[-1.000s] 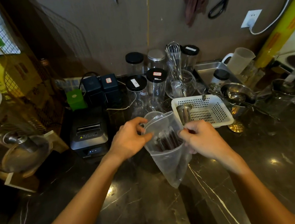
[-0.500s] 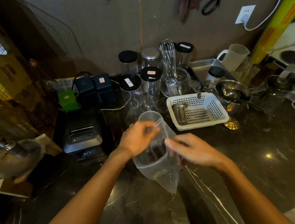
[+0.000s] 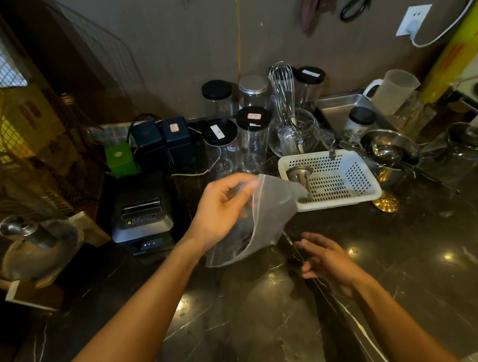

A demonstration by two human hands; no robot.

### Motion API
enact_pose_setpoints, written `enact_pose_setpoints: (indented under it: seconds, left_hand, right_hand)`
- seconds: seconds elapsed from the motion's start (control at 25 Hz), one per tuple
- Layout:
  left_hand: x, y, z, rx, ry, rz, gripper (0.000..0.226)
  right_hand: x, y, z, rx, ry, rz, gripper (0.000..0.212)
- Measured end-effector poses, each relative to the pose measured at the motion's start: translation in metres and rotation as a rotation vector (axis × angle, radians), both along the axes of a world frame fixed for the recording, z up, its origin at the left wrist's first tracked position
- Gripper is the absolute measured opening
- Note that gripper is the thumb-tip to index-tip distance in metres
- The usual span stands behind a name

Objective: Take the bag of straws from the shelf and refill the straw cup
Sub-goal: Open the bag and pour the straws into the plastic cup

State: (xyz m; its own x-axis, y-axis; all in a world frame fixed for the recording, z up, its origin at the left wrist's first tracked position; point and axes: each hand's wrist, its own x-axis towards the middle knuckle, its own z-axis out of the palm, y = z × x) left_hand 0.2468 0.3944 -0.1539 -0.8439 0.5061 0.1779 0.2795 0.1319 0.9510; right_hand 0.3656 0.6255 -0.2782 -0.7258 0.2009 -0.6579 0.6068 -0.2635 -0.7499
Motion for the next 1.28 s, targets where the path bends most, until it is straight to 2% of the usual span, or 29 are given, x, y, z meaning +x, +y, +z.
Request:
enact_pose_setpoints:
  seconds: [0.28, 0.44, 0.52, 0.76, 0.84, 1.04, 1.28]
  left_hand:
    - [-0.004, 0.006, 0.021, 0.005, 0.051, -0.085, 0.023]
    - [-0.016, 0.009, 0.036, 0.020, 0.101, -0.132, 0.026]
    - [-0.022, 0.010, 0.040, 0.056, 0.087, -0.104, 0.024]
    - [-0.049, 0.003, 0.046, 0.088, 0.061, 0.030, 0.023]
    - [-0.058, -0.001, 0.044, 0.090, 0.031, 0.076, 0.023]
    - [-0.078, -0.006, 0.032, 0.072, 0.001, 0.157, 0.024]
    - [-0.095, 0.003, 0.016, 0.130, -0.047, 0.234, 0.026]
  right_hand:
    - [-0.022, -0.001, -0.002, 0.044, 0.076, -0.017, 0.054]
    - [-0.029, 0.002, 0.006, -0.066, 0.150, 0.019, 0.037]
    - [-0.028, 0.004, 0.009, -0.127, 0.181, -0.005, 0.029]
    - [-0.031, 0.023, 0.014, -0.083, 0.273, -0.154, 0.015]
    - [-0.038, 0.037, 0.024, -0.034, 0.311, -0.182, 0.017]
    - [-0.063, 0.081, 0.065, 0.239, 0.415, -0.158, 0.014]
    - [-0.088, 0.102, 0.113, 0.409, 0.529, -0.210, 0.015]
